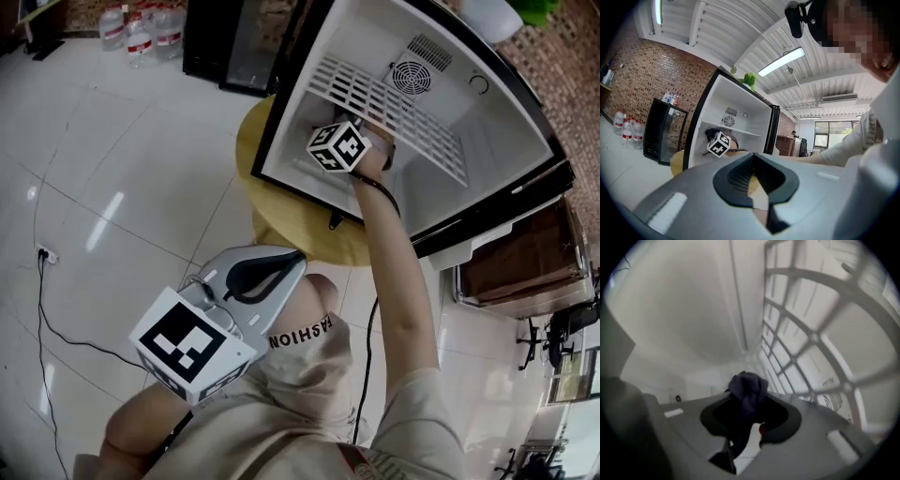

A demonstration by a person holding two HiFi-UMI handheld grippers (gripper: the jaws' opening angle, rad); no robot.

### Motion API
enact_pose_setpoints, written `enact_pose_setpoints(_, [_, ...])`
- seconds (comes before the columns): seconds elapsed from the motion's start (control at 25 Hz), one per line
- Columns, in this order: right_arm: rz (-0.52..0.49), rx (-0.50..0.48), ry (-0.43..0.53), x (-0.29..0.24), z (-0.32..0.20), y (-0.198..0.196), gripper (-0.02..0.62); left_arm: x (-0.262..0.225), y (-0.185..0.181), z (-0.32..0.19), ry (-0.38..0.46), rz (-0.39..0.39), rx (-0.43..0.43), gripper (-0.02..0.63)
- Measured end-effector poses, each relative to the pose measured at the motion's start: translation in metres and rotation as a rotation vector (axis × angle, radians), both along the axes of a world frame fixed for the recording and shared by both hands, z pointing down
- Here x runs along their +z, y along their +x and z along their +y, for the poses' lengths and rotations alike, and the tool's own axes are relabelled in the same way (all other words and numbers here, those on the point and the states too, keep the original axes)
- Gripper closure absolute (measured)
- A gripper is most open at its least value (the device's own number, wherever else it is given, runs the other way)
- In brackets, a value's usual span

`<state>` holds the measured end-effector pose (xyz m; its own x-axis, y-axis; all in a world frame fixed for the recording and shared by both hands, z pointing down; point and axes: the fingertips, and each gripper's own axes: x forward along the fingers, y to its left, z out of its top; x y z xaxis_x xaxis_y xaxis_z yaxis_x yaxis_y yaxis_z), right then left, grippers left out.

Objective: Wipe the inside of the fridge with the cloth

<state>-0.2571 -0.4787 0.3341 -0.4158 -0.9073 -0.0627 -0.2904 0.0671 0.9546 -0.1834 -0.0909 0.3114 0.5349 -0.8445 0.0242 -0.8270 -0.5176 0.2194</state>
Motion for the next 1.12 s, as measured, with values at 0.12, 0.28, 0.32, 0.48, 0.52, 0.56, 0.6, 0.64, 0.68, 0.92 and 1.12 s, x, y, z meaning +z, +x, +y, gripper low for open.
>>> enact_pose_setpoints(0.12, [0.037, 0.084, -0.015, 0.007, -0.013, 0.053, 0.488, -0.001, 0.002, 0.001, -0.017, 0.011, 0.009, 0.606])
enact_pose_setpoints(0.28, [0.053, 0.209, -0.066, 0.014, -0.029, 0.12, 0.488, -0.005, 0.005, 0.003, -0.003, 0.009, 0.017, 0.606])
enact_pose_setpoints(0.32, [0.044, 0.226, -0.085, 0.015, -0.029, 0.129, 0.488, -0.006, 0.006, 0.004, 0.0, 0.01, 0.017, 0.606])
enact_pose_setpoints(0.48, [0.011, 0.26, -0.151, 0.017, -0.034, 0.148, 0.488, -0.011, 0.011, 0.008, 0.008, 0.004, 0.016, 0.606])
enact_pose_setpoints(0.52, [0.017, 0.283, -0.164, 0.019, -0.036, 0.155, 0.488, -0.012, 0.012, 0.009, 0.013, -0.001, 0.018, 0.606])
enact_pose_setpoints(0.56, [0.026, 0.315, -0.18, 0.023, -0.038, 0.164, 0.488, -0.013, 0.014, 0.009, 0.019, -0.008, 0.022, 0.606])
enact_pose_setpoints(0.6, [0.034, 0.346, -0.196, 0.027, -0.039, 0.172, 0.488, -0.013, 0.015, 0.009, 0.029, -0.017, 0.029, 0.606])
enact_pose_setpoints(0.64, [0.041, 0.362, -0.211, 0.031, -0.039, 0.176, 0.487, -0.012, 0.016, 0.008, 0.039, -0.026, 0.038, 0.606])
enact_pose_setpoints(0.68, [0.051, 0.353, -0.222, 0.034, -0.035, 0.173, 0.486, -0.01, 0.016, 0.007, 0.044, -0.032, 0.045, 0.606])
enact_pose_setpoints(0.92, [0.054, 0.015, -0.189, 0.037, 0.018, 0.038, 0.483, -0.003, 0.01, 0.005, 0.023, -0.021, 0.047, 0.606])
enact_pose_setpoints(1.12, [0.069, -0.092, -0.275, 0.06, 0.019, -0.047, 0.482, -0.004, -0.007, 0.01, 0.009, 0.012, 0.005, 0.606])
